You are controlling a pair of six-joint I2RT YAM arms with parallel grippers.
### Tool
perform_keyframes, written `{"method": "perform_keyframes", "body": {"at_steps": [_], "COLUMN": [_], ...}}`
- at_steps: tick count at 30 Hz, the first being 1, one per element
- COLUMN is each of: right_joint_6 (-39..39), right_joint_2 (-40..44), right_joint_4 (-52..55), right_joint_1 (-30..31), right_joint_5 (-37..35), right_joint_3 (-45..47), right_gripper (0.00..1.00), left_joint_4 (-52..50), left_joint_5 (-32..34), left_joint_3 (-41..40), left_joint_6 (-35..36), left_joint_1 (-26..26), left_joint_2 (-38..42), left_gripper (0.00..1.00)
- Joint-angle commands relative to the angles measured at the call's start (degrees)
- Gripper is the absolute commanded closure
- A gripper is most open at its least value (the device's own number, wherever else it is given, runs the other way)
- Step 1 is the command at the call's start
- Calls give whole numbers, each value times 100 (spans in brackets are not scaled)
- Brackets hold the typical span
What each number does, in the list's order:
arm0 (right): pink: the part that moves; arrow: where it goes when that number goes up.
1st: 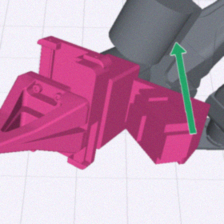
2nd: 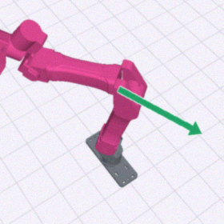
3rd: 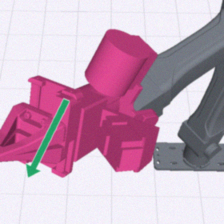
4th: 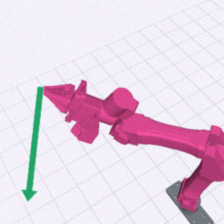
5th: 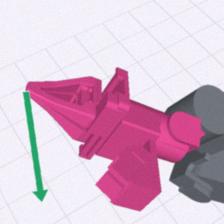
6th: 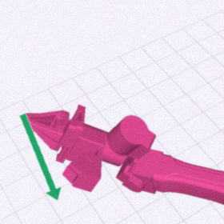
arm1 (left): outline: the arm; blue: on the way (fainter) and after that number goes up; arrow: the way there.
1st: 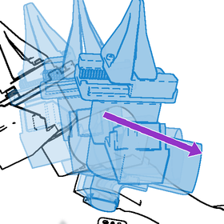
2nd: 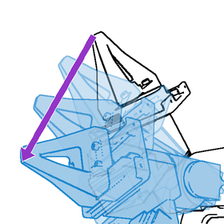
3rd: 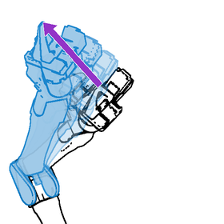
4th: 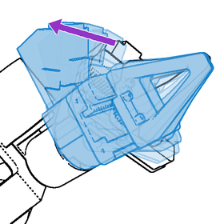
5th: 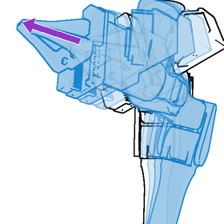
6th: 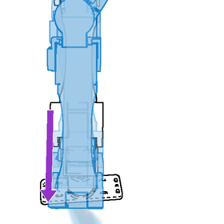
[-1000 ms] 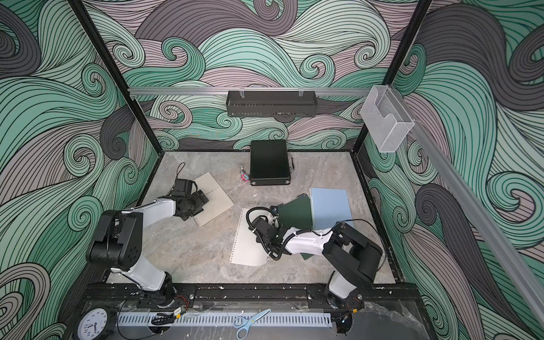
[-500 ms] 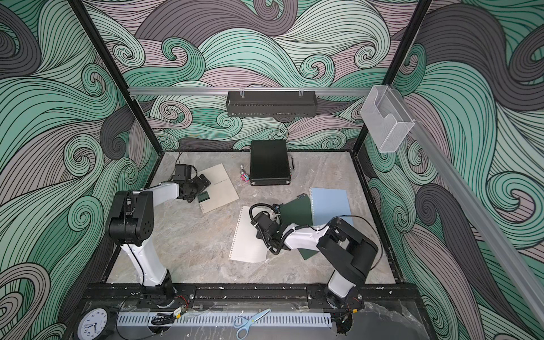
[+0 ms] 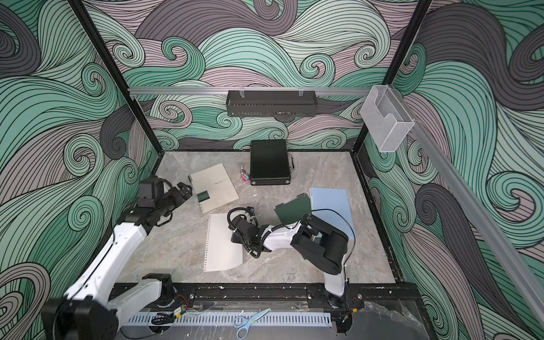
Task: Tear off pages from different notebooks
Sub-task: Place the paper at the center of the board.
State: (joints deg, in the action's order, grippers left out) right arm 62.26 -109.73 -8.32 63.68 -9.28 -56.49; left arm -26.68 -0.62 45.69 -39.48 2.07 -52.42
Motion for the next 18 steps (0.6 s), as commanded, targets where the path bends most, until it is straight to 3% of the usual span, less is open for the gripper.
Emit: {"method": "perform_keyframes", "body": {"at_steps": [1,8,13,18], "right_joint_6": [297,410,473,563], "right_joint_2": [-456,-1298,-1710,-2148], "right_joint_4": [-10,322,571,615], "right_joint_1": [250,596,733,769], "right_joint_5": [16,-129,-279,-459], "right_joint_3": [-536,-1723,-2305,-2726], "right_gripper": [100,100,100,100], "left_joint_4": [-841,-1791,-1070,-1282], "left_joint_5": [411,1325,1526,1209], "left_joint_3": [-541,-982,-1923,-1711], "left_joint_6": [247,153,126,100], "left_joint_1": [45,44,41,41], "left_joint_2": [783,1923,2303,2187], "left_gripper": [2,1,1,2]}}
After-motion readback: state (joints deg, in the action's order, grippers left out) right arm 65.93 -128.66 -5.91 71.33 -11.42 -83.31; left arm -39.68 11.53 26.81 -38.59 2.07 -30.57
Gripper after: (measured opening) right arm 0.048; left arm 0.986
